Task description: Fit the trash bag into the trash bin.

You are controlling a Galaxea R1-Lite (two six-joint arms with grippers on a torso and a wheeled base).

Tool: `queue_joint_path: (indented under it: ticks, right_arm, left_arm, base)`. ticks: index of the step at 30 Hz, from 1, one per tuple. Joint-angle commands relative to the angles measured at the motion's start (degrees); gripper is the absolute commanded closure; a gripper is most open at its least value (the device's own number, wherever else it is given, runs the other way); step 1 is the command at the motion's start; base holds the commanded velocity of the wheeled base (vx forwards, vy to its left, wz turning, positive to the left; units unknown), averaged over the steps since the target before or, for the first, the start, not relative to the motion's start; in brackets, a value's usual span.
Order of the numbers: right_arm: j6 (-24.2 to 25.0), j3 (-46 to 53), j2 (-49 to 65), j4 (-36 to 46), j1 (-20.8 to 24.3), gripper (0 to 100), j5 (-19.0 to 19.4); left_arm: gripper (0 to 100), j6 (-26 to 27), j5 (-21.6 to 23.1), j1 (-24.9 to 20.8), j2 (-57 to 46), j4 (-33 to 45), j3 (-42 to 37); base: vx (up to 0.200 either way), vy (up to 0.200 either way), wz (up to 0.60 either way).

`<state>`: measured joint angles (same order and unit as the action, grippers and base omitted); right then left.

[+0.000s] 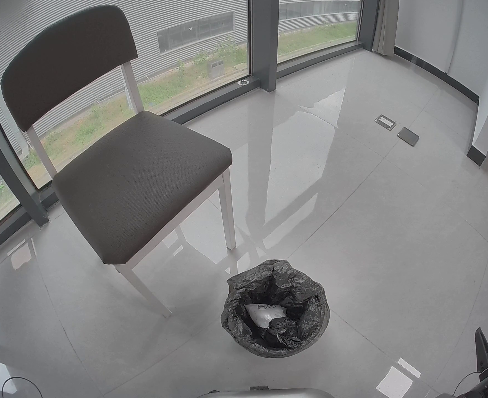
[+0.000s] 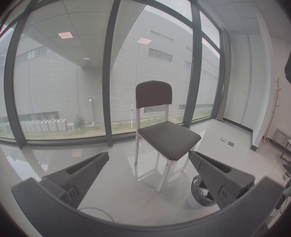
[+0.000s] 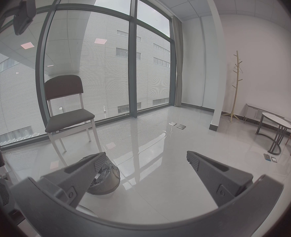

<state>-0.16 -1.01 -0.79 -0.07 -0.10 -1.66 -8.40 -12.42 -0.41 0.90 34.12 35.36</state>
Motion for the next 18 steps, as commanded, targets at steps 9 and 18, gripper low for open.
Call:
queue_joint_path:
  ticks: [9,18]
  right_arm:
    - [0.0,1.0,0.6,0.0,0.0,0,0.0]
    - [0.0,1.0,0.7,0.0,0.0,0,0.0]
  left_arm:
    - [0,8.4,12.4,0.2,-0.8,-33.8,-34.8]
    - [0,7.2,12.7,0.2,-0.7,-34.2,-35.3]
  base:
    - [0.000,0.000,0.00]
    - [0.000,0.000,0.00]
